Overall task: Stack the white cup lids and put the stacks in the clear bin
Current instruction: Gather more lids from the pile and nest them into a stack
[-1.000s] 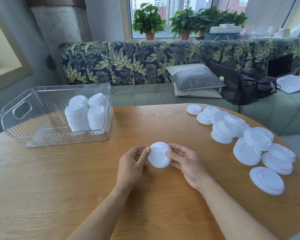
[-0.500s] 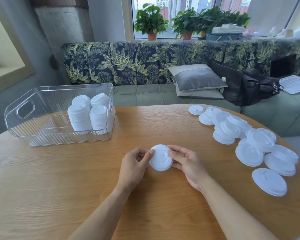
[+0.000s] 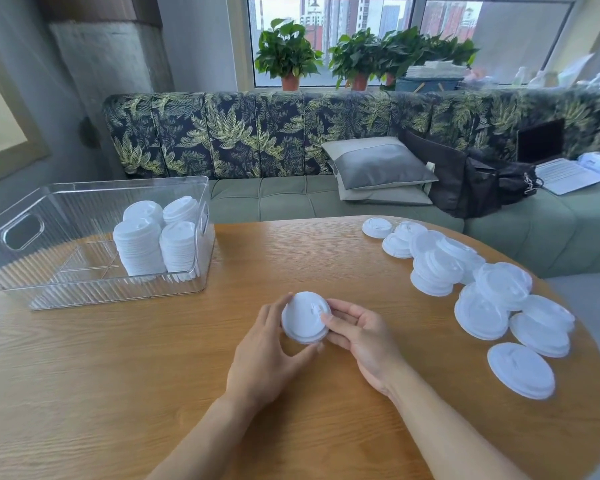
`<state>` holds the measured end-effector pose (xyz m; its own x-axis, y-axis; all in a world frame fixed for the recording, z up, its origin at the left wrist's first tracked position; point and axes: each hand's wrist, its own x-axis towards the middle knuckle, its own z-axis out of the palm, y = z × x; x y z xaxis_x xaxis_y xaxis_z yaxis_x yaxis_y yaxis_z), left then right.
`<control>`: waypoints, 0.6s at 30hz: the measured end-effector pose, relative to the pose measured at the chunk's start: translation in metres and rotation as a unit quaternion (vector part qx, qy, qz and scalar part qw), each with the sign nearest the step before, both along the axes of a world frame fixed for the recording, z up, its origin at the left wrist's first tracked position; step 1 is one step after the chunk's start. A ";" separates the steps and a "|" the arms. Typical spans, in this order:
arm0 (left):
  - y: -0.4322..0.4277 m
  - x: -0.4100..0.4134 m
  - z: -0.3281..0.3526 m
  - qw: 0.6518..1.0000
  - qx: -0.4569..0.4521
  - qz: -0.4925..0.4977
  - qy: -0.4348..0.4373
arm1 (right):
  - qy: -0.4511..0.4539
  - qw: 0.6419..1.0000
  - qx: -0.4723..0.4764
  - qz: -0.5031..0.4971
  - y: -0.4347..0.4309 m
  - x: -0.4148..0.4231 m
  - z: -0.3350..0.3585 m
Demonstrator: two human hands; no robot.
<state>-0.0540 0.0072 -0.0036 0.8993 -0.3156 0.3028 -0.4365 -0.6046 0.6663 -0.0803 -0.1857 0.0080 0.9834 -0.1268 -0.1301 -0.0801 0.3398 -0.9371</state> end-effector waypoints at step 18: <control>-0.058 0.111 -0.004 0.996 0.049 0.048 -0.057 | -0.002 0.724 -0.644 -0.245 -0.057 0.122 -0.005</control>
